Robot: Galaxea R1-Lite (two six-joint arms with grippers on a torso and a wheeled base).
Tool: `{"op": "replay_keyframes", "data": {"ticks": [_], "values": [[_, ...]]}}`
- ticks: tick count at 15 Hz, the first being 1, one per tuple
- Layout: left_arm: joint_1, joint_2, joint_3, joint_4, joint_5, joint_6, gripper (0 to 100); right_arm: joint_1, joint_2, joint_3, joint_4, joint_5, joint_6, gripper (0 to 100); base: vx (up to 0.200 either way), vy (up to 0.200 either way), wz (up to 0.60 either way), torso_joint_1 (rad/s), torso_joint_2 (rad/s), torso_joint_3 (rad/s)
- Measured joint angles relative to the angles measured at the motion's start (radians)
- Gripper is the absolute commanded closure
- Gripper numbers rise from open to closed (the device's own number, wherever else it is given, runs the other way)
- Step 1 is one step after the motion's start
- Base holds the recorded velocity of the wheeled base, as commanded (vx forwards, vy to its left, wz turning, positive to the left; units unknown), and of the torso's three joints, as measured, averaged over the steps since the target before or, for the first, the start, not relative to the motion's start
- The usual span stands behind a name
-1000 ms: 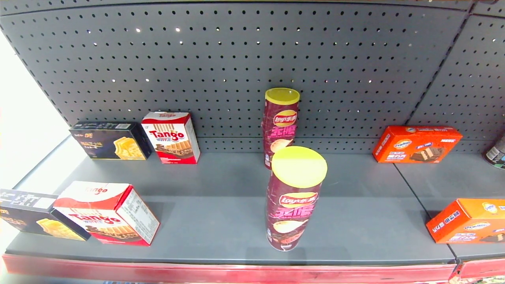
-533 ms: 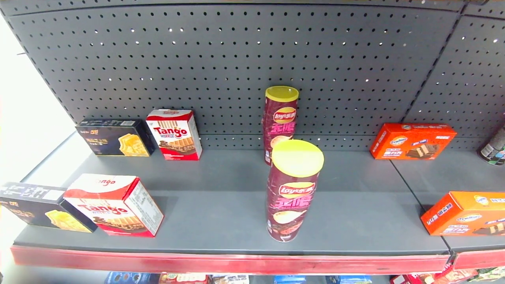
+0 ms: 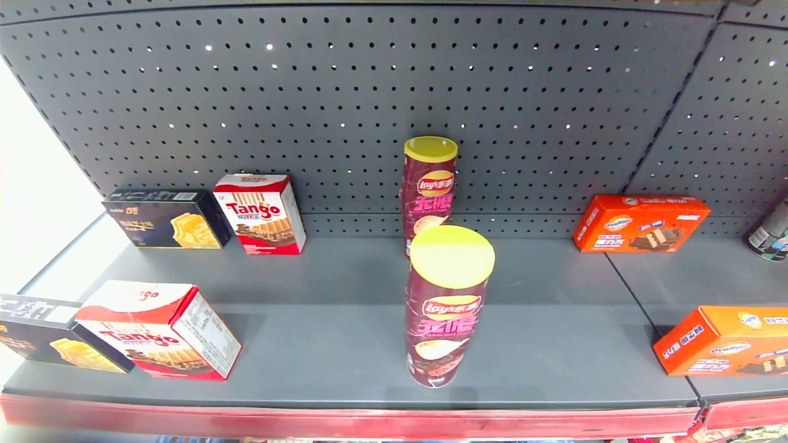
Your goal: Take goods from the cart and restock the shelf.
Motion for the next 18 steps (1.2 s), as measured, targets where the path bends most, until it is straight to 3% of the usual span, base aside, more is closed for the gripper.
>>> {"op": "replay_keyframes", "data": {"ticks": [2,5,18], "values": [[0.002,0.0,0.0,-0.001,0.003,-0.001,0,0.001,0.0,0.0,0.001,-0.001,0.0,0,0.0,0.0,0.0,0.0,0.0,0.0],[0.002,0.0,0.0,0.0,0.008,-0.003,0,0.001,0.0,0.0,0.001,-0.001,0.0,0,-0.2,0.0,0.0,0.006,0.01,0.002],[0.002,0.0,0.0,0.0,0.005,-0.001,0,0.002,0.0,0.0,0.001,0.004,-0.002,0,0.0,0.0,0.0,0.0,0.0,0.0]]}}
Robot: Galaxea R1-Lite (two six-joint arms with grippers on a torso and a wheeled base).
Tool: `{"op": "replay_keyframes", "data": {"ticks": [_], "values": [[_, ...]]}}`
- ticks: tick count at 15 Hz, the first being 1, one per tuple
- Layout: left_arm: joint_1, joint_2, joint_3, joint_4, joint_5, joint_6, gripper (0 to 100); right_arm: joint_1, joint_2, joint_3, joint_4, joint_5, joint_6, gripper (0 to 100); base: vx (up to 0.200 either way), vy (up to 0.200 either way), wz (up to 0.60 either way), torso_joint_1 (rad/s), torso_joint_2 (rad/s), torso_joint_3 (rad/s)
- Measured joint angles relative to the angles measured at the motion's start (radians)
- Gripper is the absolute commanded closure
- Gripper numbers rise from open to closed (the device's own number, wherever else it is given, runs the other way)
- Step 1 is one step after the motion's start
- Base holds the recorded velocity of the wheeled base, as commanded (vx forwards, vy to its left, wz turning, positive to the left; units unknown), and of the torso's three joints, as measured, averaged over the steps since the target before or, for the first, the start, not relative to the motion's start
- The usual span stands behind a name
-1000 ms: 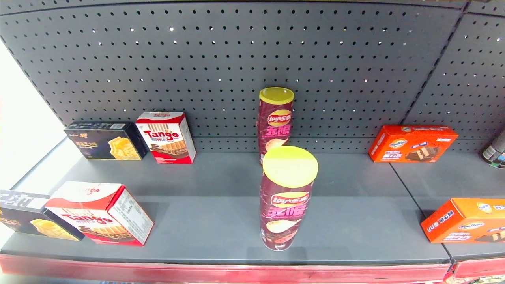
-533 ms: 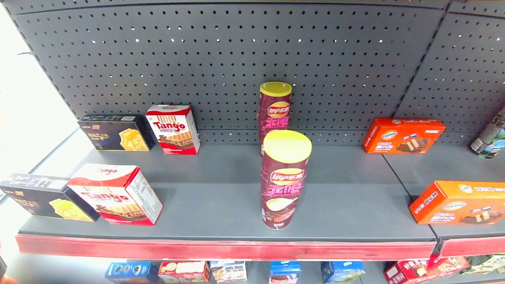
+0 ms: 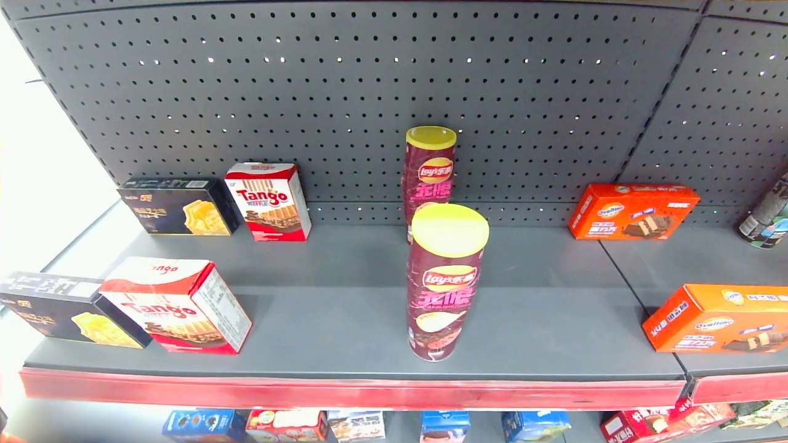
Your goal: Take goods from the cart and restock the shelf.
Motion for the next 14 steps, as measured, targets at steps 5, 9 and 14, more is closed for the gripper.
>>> {"op": "replay_keyframes", "data": {"ticks": [5,9,14], "values": [[0.0,0.0,0.0,0.0,0.0,0.0,0,0.0,0.0,0.0,0.0,0.001,0.0,0,0.0,0.0,0.0,0.0,0.0,0.0],[0.0,0.0,0.0,0.0,0.0,0.0,0,0.0,0.0,0.0,0.0,0.001,0.001,0,0.0,0.0,0.0,0.0,0.0,0.0],[0.0,0.0,0.0,-0.001,0.001,0.0,0,-0.001,0.0,0.0,0.0,0.001,0.004,0,0.0,0.0,0.0,0.0,0.0,0.0]]}}
